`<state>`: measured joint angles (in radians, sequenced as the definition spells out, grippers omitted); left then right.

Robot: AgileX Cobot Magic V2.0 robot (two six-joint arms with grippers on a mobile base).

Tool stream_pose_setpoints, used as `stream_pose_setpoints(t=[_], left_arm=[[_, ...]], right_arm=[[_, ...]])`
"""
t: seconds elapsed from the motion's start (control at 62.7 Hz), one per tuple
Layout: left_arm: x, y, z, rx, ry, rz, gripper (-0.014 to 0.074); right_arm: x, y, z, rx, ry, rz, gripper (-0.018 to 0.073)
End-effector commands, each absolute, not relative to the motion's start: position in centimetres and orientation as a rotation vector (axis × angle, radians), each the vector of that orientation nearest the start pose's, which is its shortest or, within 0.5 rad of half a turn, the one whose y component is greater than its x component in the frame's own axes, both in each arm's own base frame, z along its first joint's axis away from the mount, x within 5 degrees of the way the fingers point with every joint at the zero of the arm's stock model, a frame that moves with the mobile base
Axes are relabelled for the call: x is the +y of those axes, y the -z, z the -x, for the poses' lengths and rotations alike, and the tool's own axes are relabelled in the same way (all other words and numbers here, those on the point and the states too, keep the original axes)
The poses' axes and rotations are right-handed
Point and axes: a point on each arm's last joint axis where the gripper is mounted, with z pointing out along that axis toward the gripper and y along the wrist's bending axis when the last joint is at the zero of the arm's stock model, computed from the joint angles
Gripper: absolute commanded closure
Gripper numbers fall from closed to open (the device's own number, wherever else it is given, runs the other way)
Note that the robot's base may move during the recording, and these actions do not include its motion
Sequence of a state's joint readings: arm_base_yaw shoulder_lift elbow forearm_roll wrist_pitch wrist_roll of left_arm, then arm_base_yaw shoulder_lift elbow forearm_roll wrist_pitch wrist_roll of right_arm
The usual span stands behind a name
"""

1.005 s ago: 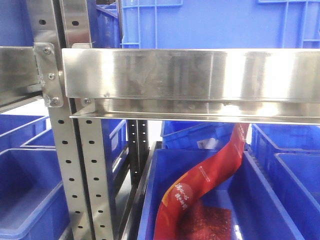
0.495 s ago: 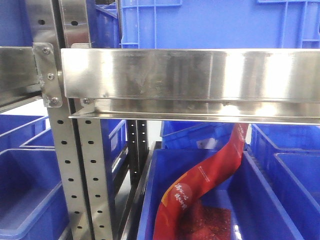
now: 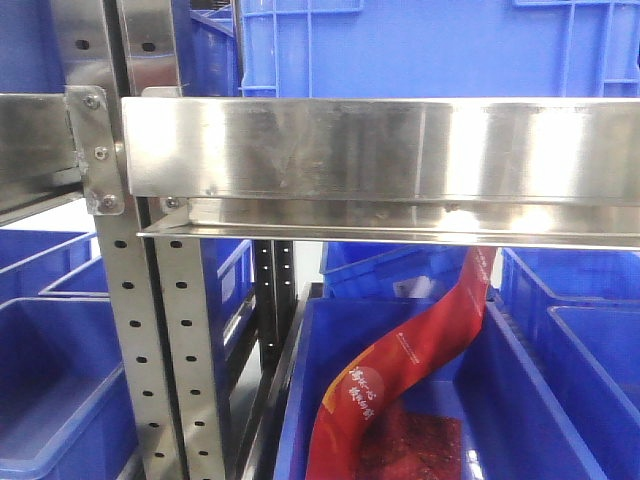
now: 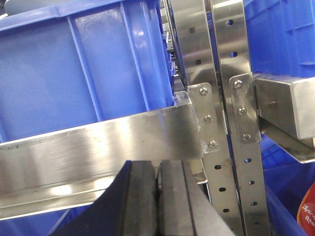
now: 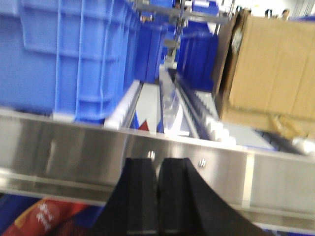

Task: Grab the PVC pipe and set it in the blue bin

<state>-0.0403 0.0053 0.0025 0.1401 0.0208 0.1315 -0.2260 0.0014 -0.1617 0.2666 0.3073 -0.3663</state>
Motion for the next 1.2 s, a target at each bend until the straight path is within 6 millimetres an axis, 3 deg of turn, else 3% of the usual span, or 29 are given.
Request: stream_pose_setpoints(t=[0.0,0.511,0.734,1.181], left_arm=[[-0.2,-21.2,-5.6,1.478,-0.185,-0.235,0.0708],[-0.2,-21.2,-5.6,1.478,-0.185,-0.235,0.0708],[-0.2,-21.2,-5.6,1.476,-0.185,-0.235,0.0708],[-0.2,-21.2,-5.6,1.476,-0.185,-0.235,0.0708]], right_arm=[[-0.4,-23.3,-4.8,1.630,0.203,-0.036,0.0727],[-0.5,-22.8,-4.9,1.644,0.201,-0.038,0.0727],[-0.7,-19.3,-5.5,1.712,0.200,-0.056,0.0727],[-0.7,-19.1,-5.5,1.732,0.197,-0.056,0.0727]])
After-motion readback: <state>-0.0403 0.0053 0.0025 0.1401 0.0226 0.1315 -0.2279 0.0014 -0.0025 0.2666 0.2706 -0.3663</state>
